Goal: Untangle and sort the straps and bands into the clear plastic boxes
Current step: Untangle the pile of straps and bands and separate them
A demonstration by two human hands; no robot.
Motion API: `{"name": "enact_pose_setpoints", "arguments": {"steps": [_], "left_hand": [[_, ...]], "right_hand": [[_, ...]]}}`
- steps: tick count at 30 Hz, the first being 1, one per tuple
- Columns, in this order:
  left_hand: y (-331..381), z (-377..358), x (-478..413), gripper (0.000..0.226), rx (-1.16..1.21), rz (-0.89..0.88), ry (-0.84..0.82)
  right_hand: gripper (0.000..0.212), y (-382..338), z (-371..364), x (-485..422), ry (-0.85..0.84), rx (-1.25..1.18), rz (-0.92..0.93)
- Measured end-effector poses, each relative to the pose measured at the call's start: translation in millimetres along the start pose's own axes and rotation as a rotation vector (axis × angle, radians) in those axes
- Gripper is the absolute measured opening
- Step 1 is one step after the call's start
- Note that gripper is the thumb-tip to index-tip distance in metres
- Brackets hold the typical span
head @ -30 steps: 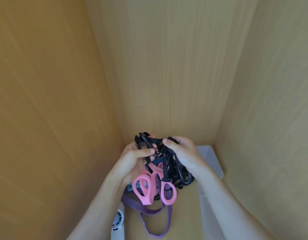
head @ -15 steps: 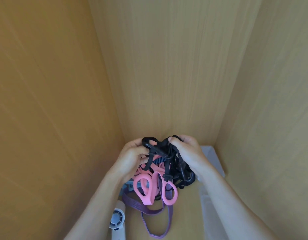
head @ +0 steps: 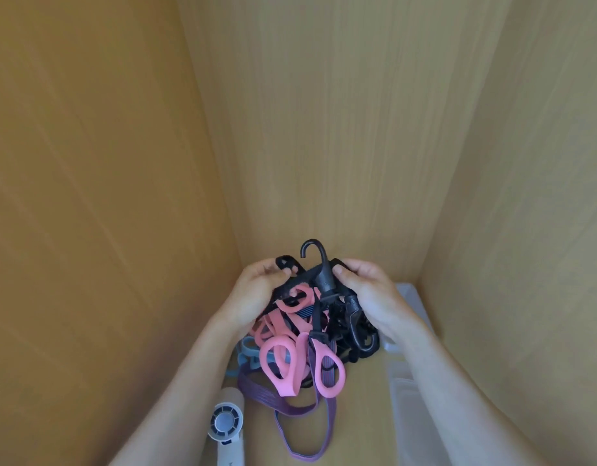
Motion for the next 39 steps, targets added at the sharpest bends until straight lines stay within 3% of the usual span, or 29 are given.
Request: {"name": "enact_pose_setpoints", "arguments": {"steps": [6,11,20,26,30,34,37,39], "left_hand": [[7.6,8.0,-15.6,0.011,0.157,0.061,-0.024],[30.1,7.4,-14.8,0.006,0.088,0.007,-0.03],[70.2,-2.5,-13.3,0.012,-0.467,-0.128,0.055],[100.6,1.6,-7.3,0.016,-0.861,-0.241,0.099],[118.8,8.4,-6.5,0.019,-0.853,-0.33,0.209],[130.2,-1.1,-1.5,0.017,-0.773,-0.381,0.179],[140.0,-8.8,1.5,0.015,-0.737,-0.424,0.166],[145.6,-12.6,1.9,0.013,-0.71,-0.424,0.142]], "right_hand": [[0.007,1.1,6.8,-4.2,-0.052,0.29,0.045],[0.005,8.0,14.8,-6.8,-0.032,0.399,0.004],[0.008,35.5,33.5,-13.5,0.115,0.496,-0.133],[0.015,58.1,46.1,-11.1,0.141,0.689,-0.281],[0.018,67.9,50.9,-6.7,0.113,0.805,-0.338],[0.051,68.8,46.7,-3.2,0.064,1.109,-0.404],[0.05,42.5,37.1,-1.4,0.132,1.262,-0.293],[0.056,22.6,31.7,-3.4,0.191,1.156,-0.12]]}}
Point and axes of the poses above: each hand's wrist, its own x-axis away from the middle knuckle, its own z-axis out of the back of the hand, y = z × x, the point moved 4 cm from there along -x, towards the middle knuckle, and after that the axes turned 5 degrees about z, right-handed, at the moved point
